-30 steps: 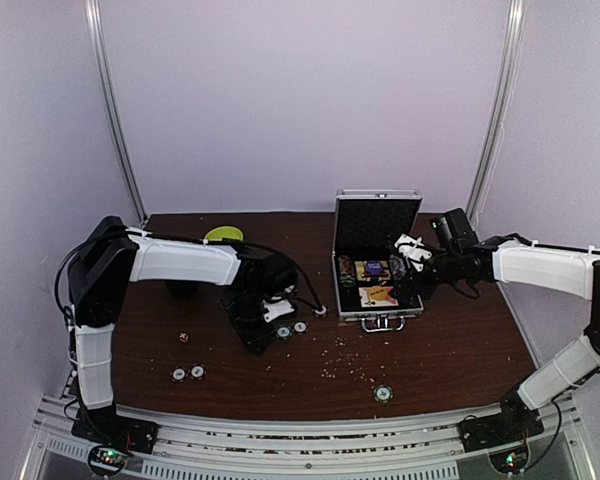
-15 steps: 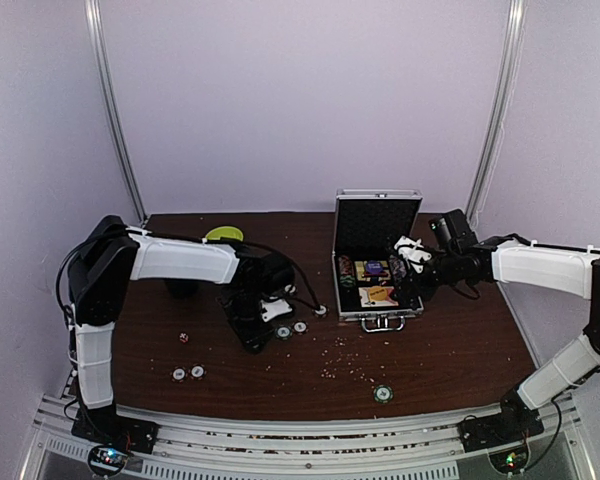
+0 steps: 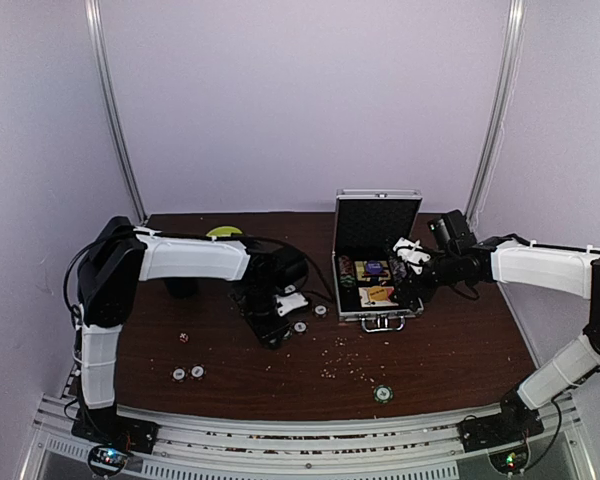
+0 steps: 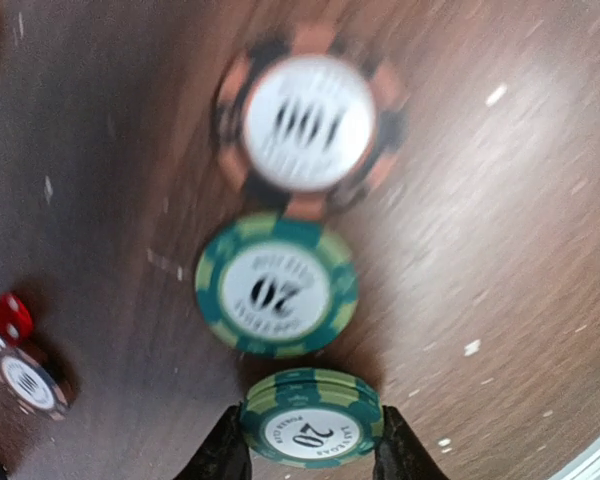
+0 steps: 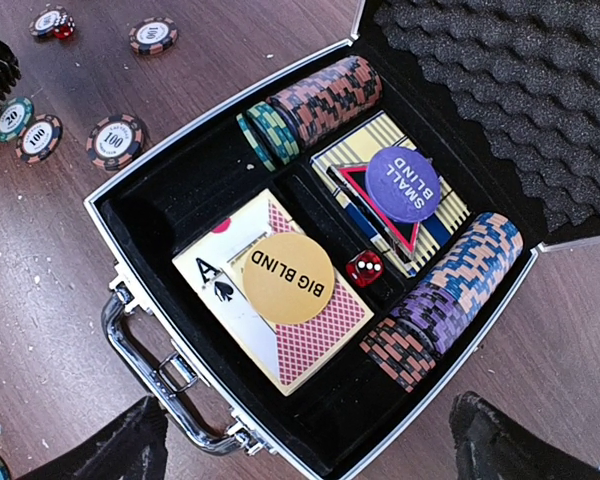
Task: Pack up texas hold em set
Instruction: Pick up the pile of poker chips from the center of the board, then place the pile of poker chips in the slot.
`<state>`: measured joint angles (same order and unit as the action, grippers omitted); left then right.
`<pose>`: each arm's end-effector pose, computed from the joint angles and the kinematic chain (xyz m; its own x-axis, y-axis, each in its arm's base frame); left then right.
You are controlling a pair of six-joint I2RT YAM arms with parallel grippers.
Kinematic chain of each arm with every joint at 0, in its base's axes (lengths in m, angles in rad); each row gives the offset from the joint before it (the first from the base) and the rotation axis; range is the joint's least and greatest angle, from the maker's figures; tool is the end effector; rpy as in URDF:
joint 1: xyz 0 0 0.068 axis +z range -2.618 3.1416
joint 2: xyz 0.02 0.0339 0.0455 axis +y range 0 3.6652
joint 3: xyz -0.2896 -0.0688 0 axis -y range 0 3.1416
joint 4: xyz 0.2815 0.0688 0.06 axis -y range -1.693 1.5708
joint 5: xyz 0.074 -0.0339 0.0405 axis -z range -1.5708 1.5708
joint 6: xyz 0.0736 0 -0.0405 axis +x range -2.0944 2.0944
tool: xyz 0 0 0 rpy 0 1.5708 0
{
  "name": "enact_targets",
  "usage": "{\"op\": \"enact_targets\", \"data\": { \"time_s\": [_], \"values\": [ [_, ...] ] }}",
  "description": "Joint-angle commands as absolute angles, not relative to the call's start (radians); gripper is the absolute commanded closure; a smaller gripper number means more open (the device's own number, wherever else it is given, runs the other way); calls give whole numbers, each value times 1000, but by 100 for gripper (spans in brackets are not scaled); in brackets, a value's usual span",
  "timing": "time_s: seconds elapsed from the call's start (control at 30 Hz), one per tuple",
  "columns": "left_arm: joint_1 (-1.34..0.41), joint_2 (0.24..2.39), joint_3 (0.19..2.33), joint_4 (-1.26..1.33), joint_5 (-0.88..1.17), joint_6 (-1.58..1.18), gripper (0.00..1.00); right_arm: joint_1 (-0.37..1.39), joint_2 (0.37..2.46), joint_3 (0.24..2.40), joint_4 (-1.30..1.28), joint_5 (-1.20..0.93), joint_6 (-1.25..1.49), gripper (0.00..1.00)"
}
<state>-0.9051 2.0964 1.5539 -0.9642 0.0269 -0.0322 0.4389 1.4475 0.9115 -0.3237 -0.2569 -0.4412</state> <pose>0.2744 -0.3526 0.1228 -0.6414 0.7646 -0.0632 0.7670 0.6410 -0.0289 0.3105 0.1664 0.1987 -0.3806 -0.6349 -0.6724 -0.8002 0.5905 -0.1046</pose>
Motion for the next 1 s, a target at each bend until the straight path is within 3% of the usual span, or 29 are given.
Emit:
{"op": "enact_targets", "data": {
  "time_s": [0.0, 0.47, 0.97],
  "values": [
    [-932, 2100, 1646, -852, 67, -38, 85, 445, 1456, 917, -333, -249, -442, 1],
    [-962, 2318, 2005, -541, -6, -102, 85, 445, 1440, 916, -334, -259, -431, 0],
    [-965, 2470, 2094, -392, -132, -84, 85, 443, 1426, 902, -331, -246, -431, 0]
  ]
}}
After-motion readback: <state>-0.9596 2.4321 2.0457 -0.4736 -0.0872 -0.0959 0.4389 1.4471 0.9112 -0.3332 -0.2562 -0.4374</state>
